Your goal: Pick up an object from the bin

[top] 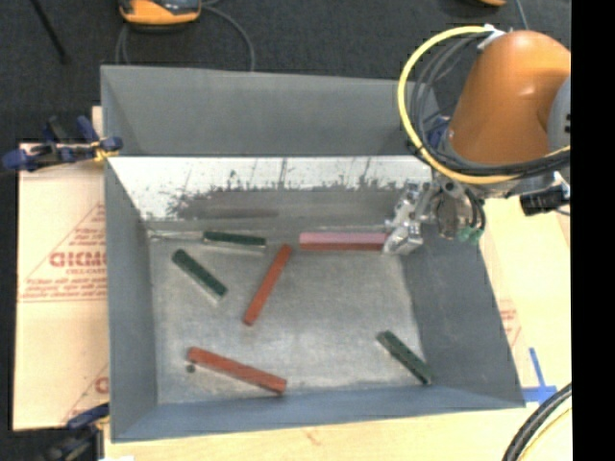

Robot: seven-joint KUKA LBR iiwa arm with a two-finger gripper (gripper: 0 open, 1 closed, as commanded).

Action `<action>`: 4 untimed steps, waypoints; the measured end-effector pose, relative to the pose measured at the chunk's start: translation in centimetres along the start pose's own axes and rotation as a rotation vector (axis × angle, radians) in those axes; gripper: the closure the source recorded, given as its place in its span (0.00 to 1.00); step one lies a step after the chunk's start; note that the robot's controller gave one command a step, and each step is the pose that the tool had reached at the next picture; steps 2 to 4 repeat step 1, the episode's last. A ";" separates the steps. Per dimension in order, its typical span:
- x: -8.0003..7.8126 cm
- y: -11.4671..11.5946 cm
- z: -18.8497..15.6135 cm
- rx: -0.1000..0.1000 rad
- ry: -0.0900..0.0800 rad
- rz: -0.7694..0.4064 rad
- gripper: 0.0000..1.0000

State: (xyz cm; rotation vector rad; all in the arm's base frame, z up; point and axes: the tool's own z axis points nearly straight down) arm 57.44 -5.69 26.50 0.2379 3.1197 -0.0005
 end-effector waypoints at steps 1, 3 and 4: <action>0.0 0.0 0.3 0.001 0.003 0.000 1.00; 0.0 0.0 0.3 0.001 0.003 0.000 1.00; 0.0 0.0 0.3 0.001 0.003 0.000 1.00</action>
Offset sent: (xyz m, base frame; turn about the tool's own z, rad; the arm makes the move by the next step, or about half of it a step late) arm -0.0324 -0.0130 0.0017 -0.1369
